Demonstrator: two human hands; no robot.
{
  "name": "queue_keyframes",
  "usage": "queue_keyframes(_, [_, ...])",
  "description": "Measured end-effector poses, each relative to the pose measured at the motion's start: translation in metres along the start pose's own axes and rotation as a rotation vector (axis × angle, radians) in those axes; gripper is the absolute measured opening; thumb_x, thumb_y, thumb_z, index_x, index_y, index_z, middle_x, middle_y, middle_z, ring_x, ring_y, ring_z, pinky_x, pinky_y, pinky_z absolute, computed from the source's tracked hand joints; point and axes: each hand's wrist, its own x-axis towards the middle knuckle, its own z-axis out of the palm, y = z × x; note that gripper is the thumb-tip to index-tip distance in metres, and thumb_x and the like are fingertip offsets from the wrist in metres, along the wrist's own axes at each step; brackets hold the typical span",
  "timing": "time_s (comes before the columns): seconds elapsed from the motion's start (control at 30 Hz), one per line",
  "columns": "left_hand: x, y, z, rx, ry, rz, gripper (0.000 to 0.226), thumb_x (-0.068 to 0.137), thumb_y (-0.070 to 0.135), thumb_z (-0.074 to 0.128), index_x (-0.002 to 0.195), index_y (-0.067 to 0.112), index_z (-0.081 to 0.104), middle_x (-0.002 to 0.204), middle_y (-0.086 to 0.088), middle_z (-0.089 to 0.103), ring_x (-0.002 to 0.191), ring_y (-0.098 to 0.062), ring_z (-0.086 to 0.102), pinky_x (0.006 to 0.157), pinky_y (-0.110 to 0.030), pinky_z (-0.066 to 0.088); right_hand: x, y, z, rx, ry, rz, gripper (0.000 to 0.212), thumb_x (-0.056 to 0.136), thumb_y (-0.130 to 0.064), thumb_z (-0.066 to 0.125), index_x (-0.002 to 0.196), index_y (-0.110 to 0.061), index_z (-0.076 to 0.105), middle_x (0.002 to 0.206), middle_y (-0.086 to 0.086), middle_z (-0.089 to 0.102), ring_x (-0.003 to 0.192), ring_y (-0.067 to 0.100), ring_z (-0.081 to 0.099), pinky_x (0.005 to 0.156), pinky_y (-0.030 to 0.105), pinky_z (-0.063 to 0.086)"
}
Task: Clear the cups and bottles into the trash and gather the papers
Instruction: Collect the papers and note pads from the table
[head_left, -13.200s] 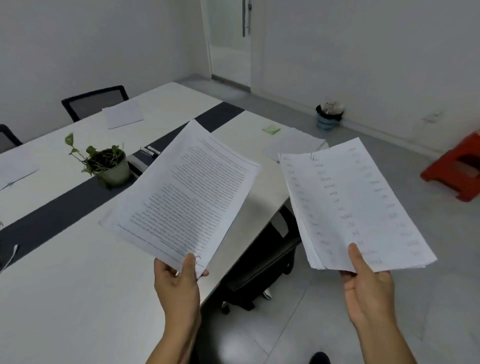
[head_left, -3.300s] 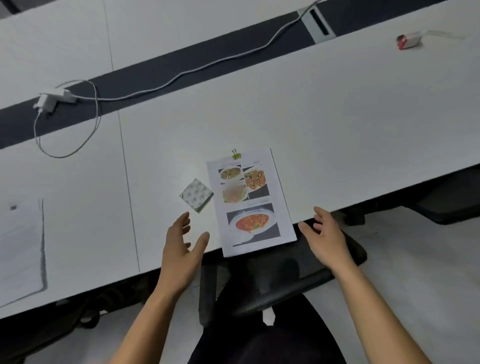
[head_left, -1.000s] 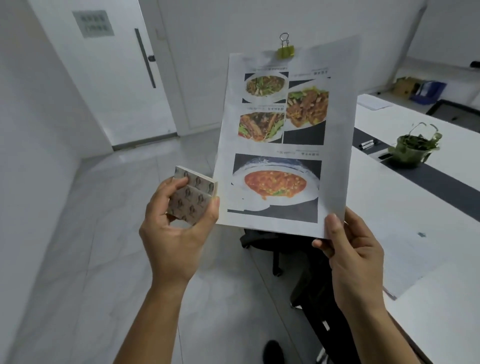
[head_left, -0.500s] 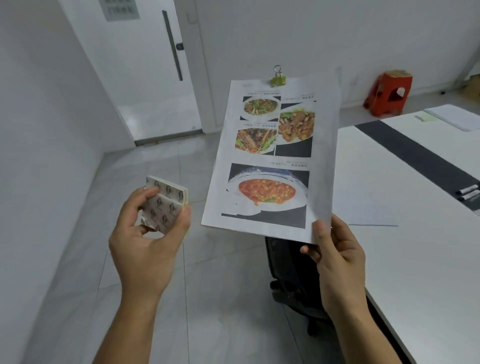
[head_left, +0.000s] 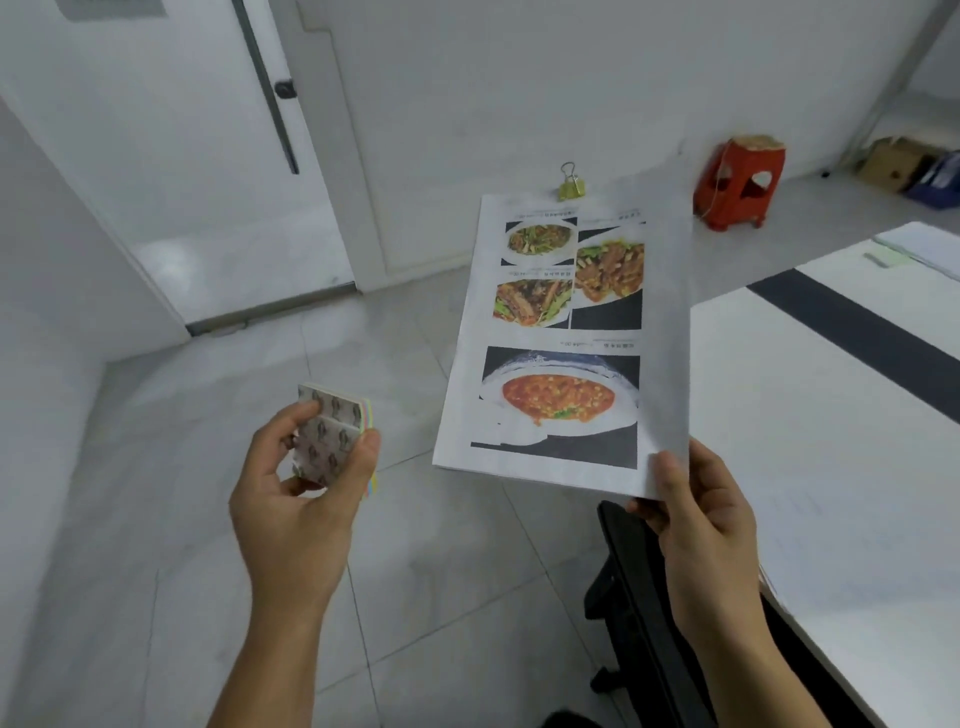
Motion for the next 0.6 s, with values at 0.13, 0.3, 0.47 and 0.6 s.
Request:
queue_keyframes(0.13, [0.091,-0.042,0.06,0.015,-0.134,-0.015,0.041,0.076,0.009,0.082,0.112,0.016,0.064,0.102,0.009,0.061,0.085,0.02,0.059,0.058,-0.005,0.048,0.069,0.028,0.039,0.012,0.116,0.017,0.021,0.101,-0.019,0.052,0.117,-0.021,0.064,0.112,0.001,0.072,0.084,0.016,0.063,0.065,0.023,0.055])
queue_keyframes(0.3, [0.197,-0.097,0.165,-0.002,-0.252,-0.039,0.041,0.075,0.007,0.082,0.11,0.015,0.064,0.101,0.01,0.062,0.079,0.018,0.062,0.057,-0.006,0.049,0.187,0.08,0.087,0.044,0.231,0.058,0.018,0.101,-0.016,0.052,0.115,-0.02,0.063,0.109,0.004,0.073,0.09,0.018,0.067,0.066,0.024,0.056])
queue_keyframes(0.47, [0.317,-0.123,0.267,0.023,-0.325,-0.031,0.043,0.072,0.011,0.085,0.11,0.019,0.065,0.099,0.016,0.063,0.074,0.006,0.067,0.061,-0.011,0.054,0.334,0.085,0.148,0.06,0.287,0.056,0.016,0.102,-0.013,0.05,0.113,-0.017,0.06,0.104,0.003,0.071,0.083,0.012,0.066,0.065,0.023,0.055])
queue_keyframes(0.6, [0.409,-0.141,0.336,0.029,-0.327,-0.023,0.045,0.07,0.021,0.088,0.106,0.035,0.065,0.106,0.02,0.063,0.094,-0.024,0.07,0.069,-0.016,0.057,0.447,0.073,0.191,0.048,0.302,0.043,0.015,0.103,-0.015,0.049,0.115,-0.017,0.058,0.104,-0.002,0.07,0.082,0.011,0.064,0.065,0.025,0.055])
